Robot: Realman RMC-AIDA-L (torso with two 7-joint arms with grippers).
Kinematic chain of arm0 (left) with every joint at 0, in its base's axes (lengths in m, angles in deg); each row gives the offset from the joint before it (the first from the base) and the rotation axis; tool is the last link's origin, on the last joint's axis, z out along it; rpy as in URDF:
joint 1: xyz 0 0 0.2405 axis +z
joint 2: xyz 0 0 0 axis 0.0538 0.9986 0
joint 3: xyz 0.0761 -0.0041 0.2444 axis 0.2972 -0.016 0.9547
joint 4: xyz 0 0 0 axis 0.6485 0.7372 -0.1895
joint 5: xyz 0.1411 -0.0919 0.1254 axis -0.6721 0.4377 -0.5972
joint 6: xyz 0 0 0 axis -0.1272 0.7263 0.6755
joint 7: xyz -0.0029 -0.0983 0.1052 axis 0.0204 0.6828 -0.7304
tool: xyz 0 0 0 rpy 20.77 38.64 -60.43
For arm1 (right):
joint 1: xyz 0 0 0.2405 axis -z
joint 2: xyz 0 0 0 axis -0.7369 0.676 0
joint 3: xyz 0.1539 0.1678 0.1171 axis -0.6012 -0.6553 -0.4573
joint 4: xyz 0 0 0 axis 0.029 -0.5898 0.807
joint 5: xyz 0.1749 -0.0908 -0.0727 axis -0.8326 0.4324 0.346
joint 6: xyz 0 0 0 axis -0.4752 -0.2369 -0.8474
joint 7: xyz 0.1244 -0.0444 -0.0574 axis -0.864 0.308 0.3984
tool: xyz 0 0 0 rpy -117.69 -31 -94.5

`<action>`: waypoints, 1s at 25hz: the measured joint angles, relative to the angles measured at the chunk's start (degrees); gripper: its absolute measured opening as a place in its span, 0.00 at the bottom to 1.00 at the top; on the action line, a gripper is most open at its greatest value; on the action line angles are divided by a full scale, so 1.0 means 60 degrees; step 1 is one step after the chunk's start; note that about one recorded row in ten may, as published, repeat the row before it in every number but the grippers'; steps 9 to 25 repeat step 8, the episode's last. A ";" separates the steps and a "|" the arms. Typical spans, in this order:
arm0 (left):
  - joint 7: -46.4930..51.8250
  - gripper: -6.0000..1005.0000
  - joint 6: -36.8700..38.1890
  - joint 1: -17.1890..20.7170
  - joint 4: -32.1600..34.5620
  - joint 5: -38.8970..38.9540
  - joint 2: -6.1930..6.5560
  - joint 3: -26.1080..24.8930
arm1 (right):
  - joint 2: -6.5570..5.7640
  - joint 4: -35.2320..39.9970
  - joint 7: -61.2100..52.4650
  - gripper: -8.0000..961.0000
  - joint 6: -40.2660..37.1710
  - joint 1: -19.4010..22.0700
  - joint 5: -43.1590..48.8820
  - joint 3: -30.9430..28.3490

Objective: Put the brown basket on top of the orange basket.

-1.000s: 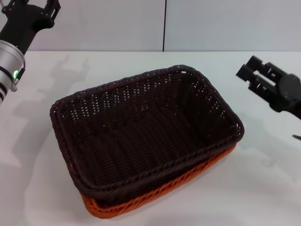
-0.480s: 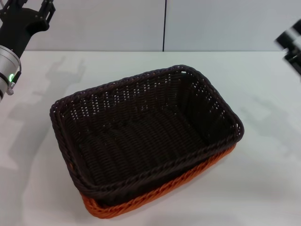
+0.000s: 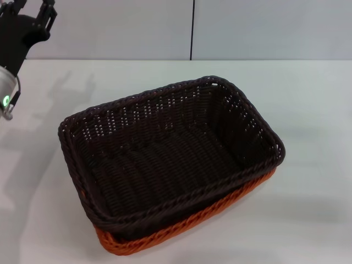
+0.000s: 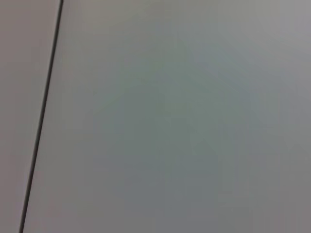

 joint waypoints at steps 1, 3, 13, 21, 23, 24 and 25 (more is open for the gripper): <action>0.0060 0.60 0.0306 0.0082 -0.0117 0.0000 -0.0006 0.0001 | -0.0004 -0.0101 0.0231 0.60 0.0230 -0.0065 -0.0341 0.0002; 0.0101 0.60 0.1237 0.0319 -0.0424 0.0000 -0.0006 0.0019 | -0.0019 -0.0282 0.0823 0.60 0.0822 -0.0233 -0.0976 0.0000; 0.0060 0.60 0.2686 0.0704 -0.0893 -0.0060 -0.0009 0.0089 | -0.0018 -0.0348 0.1050 0.60 0.1185 -0.0445 -0.1161 -0.0267; 0.0060 0.60 0.2686 0.0704 -0.0893 -0.0060 -0.0009 0.0089 | -0.0018 -0.0348 0.1050 0.60 0.1185 -0.0445 -0.1161 -0.0267; 0.0060 0.60 0.2686 0.0704 -0.0893 -0.0060 -0.0009 0.0089 | -0.0018 -0.0348 0.1050 0.60 0.1185 -0.0445 -0.1161 -0.0267; 0.0060 0.60 0.2686 0.0704 -0.0893 -0.0060 -0.0009 0.0089 | -0.0018 -0.0348 0.1050 0.60 0.1185 -0.0445 -0.1161 -0.0267; 0.0060 0.60 0.2686 0.0704 -0.0893 -0.0060 -0.0009 0.0089 | -0.0018 -0.0348 0.1050 0.60 0.1185 -0.0445 -0.1161 -0.0267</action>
